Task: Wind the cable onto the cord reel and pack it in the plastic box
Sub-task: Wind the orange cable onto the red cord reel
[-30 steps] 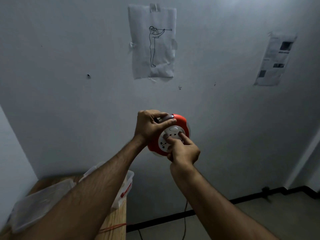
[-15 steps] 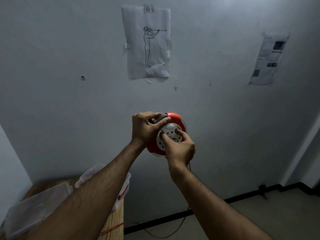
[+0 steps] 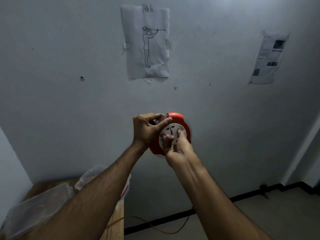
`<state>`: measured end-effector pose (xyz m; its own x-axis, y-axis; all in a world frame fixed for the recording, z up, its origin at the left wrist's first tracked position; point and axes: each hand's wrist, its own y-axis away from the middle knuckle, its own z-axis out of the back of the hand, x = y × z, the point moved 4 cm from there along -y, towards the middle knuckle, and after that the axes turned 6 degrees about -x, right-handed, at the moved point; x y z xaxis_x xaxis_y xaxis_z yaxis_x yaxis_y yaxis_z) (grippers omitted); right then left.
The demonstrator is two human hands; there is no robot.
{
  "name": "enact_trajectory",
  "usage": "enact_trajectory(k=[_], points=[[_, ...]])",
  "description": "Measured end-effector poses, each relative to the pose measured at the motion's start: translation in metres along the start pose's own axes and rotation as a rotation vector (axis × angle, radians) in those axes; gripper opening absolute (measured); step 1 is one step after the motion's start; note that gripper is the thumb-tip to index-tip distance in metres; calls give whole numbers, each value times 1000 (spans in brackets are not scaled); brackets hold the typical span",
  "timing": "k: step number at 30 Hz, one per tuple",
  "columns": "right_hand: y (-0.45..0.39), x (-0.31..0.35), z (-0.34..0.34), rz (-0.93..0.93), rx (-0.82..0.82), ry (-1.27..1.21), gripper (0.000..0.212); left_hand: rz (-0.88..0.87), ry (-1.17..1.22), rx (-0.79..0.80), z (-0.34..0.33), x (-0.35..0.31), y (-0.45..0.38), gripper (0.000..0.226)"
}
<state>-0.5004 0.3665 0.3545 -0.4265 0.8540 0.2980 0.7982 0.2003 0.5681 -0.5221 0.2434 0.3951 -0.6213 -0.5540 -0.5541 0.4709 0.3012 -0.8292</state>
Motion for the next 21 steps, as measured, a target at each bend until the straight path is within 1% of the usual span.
enact_trajectory(k=[2,3,4,5,6,7,8,9,10,11,12,13,14,16,18,21], points=[[10,4,6,8,72,116,40,22,20,8,2,2,-4,31],[16,7,11,65,96,225,33,33,30,7,3,3,-6,32],[19,12,16,190,104,365,25,43,38,4,5,4,-8,32],[22,20,21,419,113,541,19,47,45,3,6,5,-11,33],[25,31,22,760,141,755,15,48,52,7,8,6,-13,34],[32,39,20,1156,199,985,15,48,55,20,8,6,-14,34],[37,43,18,1527,275,1219,21,46,55,37,9,5,-15,34],[37,43,17,1806,346,1459,34,45,52,54,9,4,-16,34],[32,42,18,1970,398,1696,48,44,52,70,9,4,-16,36],[25,42,20,2032,409,1926,61,45,56,83,9,3,-16,38],[19,43,22,2032,377,2121,72,43,59,94,8,3,-15,42],[16,44,23,2021,345,2257,78,38,58,101,8,3,-14,44],[13,45,24,2028,337,2336,79,33,51,106,7,4,-13,44],[13,45,23,2112,373,2361,74,35,35,122,6,4,-11,37],[17,42,18,2237,399,2303,68,33,26,131,4,3,-9,30],[19,37,14,2372,421,2239,66,30,14,128,2,2,-8,30]])
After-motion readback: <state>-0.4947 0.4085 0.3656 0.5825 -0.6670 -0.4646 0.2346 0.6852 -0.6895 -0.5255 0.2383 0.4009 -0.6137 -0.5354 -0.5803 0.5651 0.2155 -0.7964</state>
